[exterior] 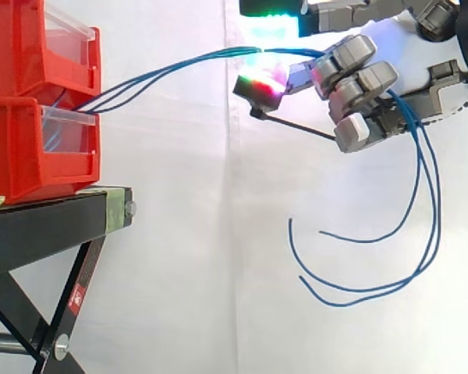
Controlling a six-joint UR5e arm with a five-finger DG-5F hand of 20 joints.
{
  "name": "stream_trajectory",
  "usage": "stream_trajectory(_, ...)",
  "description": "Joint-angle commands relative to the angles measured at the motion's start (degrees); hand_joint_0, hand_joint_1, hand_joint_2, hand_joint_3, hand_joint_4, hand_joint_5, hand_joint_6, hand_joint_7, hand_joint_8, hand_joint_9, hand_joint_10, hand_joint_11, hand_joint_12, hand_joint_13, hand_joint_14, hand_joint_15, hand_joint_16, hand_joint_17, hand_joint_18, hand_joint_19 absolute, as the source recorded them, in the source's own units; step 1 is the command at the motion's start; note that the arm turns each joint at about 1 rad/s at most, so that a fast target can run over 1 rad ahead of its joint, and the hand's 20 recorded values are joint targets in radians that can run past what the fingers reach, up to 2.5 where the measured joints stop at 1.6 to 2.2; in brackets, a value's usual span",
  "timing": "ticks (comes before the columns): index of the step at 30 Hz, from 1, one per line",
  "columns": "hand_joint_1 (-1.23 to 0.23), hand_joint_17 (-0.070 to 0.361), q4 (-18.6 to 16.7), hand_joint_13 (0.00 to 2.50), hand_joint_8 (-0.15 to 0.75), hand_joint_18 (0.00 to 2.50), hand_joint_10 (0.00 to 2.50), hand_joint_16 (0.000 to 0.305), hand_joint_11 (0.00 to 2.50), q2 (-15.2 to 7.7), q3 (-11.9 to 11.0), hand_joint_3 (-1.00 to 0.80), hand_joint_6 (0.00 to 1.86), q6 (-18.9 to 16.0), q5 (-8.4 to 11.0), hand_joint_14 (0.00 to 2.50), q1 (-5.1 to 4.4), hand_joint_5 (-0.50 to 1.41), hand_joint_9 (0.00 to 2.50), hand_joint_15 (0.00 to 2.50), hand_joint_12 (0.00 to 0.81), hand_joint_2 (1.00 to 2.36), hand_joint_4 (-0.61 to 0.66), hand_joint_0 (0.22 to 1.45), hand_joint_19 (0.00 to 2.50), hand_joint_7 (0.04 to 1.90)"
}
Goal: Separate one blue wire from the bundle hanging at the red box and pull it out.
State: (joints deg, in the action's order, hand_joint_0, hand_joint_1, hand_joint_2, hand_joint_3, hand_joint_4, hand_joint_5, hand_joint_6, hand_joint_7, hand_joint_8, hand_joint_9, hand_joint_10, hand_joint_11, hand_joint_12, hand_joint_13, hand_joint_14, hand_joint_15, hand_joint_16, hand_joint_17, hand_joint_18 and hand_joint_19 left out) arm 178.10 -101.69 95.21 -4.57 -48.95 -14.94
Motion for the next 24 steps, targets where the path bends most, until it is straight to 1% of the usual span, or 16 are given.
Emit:
stream_trajectory(1, -0.88, 0.110, -0.1, 1.20, 0.310, 1.20, 0.96, 0.049, 1.51, 0.0, 0.0, -0.10, 0.97, 0.0, 0.17, 1.08, 0.00, -0.21, 1.15, 1.60, 0.406, 1.02, 0.07, 0.70, 0.99, 1.01)
stream_trajectory(4, -0.88, 0.111, -0.2, 1.17, 0.317, 1.18, 1.00, 0.049, 1.47, 0.0, 0.0, -0.11, 0.97, 0.0, 0.53, 1.14, -0.09, -0.22, 1.10, 1.57, 0.419, 1.02, 0.14, 0.71, 0.99, 0.98)
stream_trajectory(6, -0.88, 0.112, -0.2, 1.12, 0.321, 1.15, 1.04, 0.050, 1.46, 0.0, 0.0, -0.14, 0.96, 0.0, 0.53, 1.17, -0.09, -0.23, 1.05, 1.57, 0.417, 1.02, 0.19, 0.69, 0.98, 0.92)
stream_trajectory(9, -0.90, 0.114, -0.2, 1.09, 0.328, 1.14, 1.07, 0.051, 1.45, 0.0, 0.0, -0.20, 0.95, 0.0, 0.53, 1.22, -0.17, -0.23, 0.99, 1.56, 0.428, 1.02, 0.22, 0.67, 0.98, 0.90)
stream_trajectory(14, -0.93, 0.114, -0.2, 1.05, 0.327, 1.12, 1.09, 0.051, 1.42, 0.0, 0.0, -0.29, 0.95, 0.0, 0.53, 1.27, -0.17, -0.23, 0.97, 1.54, 0.426, 1.02, 0.23, 0.65, 0.98, 0.89)
stream_trajectory(17, -0.91, 0.113, -0.2, 1.05, 0.333, 1.12, 1.09, 0.050, 1.42, -0.1, 0.0, -0.37, 0.95, 0.0, 0.53, 1.28, -0.17, -0.23, 0.97, 1.52, 0.421, 1.01, 0.23, 0.63, 0.99, 0.87)
stream_trajectory(18, -0.89, 0.113, -0.2, 1.05, 0.339, 1.12, 1.09, 0.050, 1.42, 0.0, 0.1, -0.40, 0.95, 0.0, 0.53, 1.30, -0.17, -0.23, 0.97, 1.51, 0.425, 1.01, 0.23, 0.61, 0.99, 0.87)
stream_trajectory(22, -0.86, 0.115, -0.2, 1.05, 0.339, 1.13, 1.11, 0.051, 1.42, 0.0, 0.0, -0.46, 0.94, 0.0, 0.53, 1.33, -0.09, -0.23, 0.97, 1.50, 0.436, 1.00, 0.23, 0.58, 1.00, 0.86)
stream_trajectory(23, -0.86, 0.116, -0.2, 1.05, 0.342, 1.13, 1.12, 0.051, 1.39, 0.0, 0.0, -0.50, 0.94, 0.0, 0.61, 1.35, -0.17, -0.23, 0.99, 1.46, 0.439, 1.00, 0.23, 0.56, 1.00, 0.86)
stream_trajectory(24, -0.86, 0.117, -0.2, 1.05, 0.348, 1.14, 1.13, 0.052, 1.38, -0.1, 0.0, -0.50, 0.94, 0.0, 0.61, 1.36, -0.17, -0.23, 1.00, 1.44, 0.438, 1.00, 0.24, 0.55, 1.00, 0.87)
